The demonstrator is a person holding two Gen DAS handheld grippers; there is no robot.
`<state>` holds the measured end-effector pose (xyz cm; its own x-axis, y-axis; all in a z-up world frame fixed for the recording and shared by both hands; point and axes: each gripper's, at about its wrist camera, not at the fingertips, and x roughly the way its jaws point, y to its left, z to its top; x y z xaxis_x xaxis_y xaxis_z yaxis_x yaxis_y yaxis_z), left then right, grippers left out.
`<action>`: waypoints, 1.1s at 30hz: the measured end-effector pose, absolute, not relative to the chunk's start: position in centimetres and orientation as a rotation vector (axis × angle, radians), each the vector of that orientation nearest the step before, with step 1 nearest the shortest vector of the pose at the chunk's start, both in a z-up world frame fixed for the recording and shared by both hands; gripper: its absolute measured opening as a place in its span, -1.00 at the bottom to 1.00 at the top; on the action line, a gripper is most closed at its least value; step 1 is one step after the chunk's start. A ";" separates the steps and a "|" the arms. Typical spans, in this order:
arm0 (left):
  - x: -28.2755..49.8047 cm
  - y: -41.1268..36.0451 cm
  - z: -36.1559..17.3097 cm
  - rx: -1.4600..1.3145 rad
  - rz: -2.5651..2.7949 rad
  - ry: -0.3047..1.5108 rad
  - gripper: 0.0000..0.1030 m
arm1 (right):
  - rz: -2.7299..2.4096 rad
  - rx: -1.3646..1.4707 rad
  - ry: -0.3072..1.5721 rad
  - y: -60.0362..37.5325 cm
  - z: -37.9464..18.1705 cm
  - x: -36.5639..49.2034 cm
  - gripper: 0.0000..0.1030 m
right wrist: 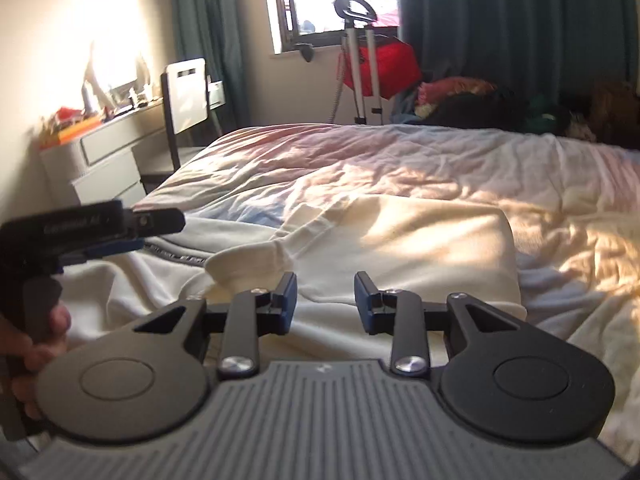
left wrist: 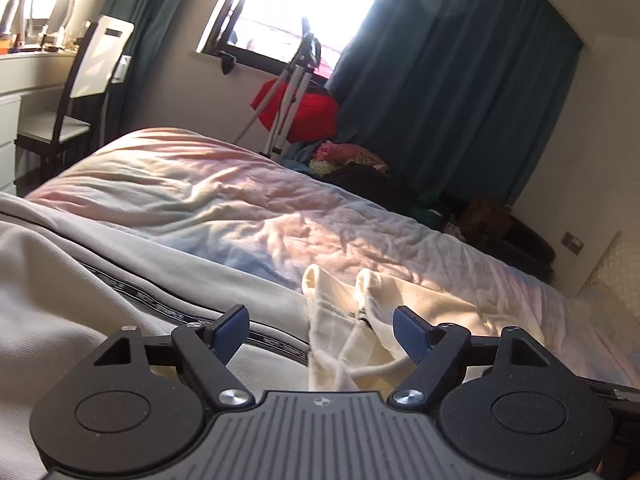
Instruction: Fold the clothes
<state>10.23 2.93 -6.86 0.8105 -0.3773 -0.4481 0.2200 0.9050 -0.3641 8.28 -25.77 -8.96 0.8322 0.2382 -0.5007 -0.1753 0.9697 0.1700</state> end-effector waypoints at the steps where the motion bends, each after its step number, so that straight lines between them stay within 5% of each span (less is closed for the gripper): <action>1: 10.4 2.4 -7.3 -0.298 -0.343 0.558 0.52 | 0.207 0.132 0.549 -26.2 -9.1 8.4 -0.34; 19: 11.4 4.5 -9.6 -0.511 -0.328 0.661 0.11 | 0.134 0.529 0.715 -32.0 -12.8 12.4 -0.34; 24: 11.4 4.0 -10.0 -0.477 -0.316 0.735 -0.28 | 0.122 0.539 0.712 -32.2 -12.7 12.1 -0.34; 33: 11.8 1.9 -10.7 -0.350 -0.360 0.756 -0.28 | 0.100 0.489 0.712 -31.5 -12.9 12.3 -0.33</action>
<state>11.77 1.88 -10.68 0.6731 -0.4361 -0.5973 0.1892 0.8823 -0.4310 12.30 -31.48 -12.86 0.7574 0.2515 -0.6026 0.0752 0.8831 0.4632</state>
